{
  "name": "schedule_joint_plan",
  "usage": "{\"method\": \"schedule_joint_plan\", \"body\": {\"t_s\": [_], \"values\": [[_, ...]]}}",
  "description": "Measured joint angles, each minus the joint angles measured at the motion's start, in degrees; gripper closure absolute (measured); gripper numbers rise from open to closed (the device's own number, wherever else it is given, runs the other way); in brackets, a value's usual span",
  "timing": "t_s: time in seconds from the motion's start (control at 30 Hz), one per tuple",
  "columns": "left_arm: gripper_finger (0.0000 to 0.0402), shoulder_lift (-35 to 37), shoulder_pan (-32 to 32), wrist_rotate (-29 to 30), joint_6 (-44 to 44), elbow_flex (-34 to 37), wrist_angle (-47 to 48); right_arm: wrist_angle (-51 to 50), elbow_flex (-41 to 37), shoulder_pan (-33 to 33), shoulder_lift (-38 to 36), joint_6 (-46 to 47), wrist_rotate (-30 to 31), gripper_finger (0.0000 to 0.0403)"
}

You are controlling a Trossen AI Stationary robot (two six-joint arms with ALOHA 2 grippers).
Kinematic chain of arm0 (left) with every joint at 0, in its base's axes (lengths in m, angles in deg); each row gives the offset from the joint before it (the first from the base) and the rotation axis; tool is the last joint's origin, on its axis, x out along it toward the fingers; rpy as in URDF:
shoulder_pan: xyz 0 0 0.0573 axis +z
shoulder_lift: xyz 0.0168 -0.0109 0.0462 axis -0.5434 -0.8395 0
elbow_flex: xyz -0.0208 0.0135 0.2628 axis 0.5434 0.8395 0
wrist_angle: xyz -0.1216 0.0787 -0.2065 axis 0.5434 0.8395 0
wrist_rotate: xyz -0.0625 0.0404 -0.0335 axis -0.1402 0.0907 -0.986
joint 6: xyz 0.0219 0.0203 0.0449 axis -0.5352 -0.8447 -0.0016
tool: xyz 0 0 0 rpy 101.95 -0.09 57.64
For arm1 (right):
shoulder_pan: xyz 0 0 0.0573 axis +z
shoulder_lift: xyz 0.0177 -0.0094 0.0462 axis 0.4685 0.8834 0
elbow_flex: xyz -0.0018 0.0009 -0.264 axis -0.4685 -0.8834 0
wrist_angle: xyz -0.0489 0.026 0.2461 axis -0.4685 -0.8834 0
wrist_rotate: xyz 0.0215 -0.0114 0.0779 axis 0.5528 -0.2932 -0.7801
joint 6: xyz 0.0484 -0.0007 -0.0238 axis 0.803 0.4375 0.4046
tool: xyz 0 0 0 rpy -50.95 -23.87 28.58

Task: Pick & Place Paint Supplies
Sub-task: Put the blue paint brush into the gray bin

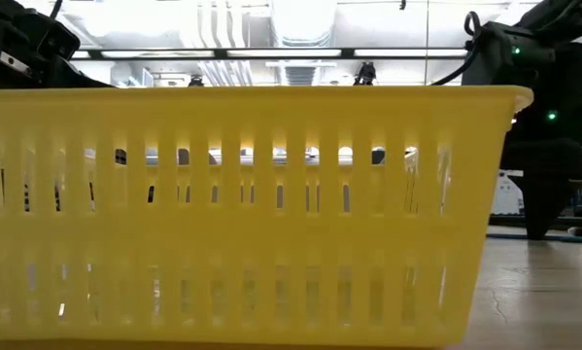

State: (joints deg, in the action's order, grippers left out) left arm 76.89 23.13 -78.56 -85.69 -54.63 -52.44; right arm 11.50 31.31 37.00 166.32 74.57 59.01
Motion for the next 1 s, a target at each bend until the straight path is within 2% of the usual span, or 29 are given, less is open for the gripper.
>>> {"method": "schedule_joint_plan", "body": {"t_s": [0.2, 0.43, 1.0], "values": [[0.0401, 0.0, 0.0, 0.0, 0.02, 0.02, 0.0, -0.02, 0.05, 0.0, 0.07, 0.43, -0.02, 0.0337], [0.0401, 0.0, -0.02, 0.0, 0.02, 0.0, 0.0, 0.17, 0.08, 0.02, 0.09, 0.43, -0.19, 0.0388], [0.0401, -0.02, 0.0, 0.0, 0.0, 0.02, 0.02, 0.9, 1.7, 0.04, -2.38, -1.22, 0.95, 0.0388]]}}
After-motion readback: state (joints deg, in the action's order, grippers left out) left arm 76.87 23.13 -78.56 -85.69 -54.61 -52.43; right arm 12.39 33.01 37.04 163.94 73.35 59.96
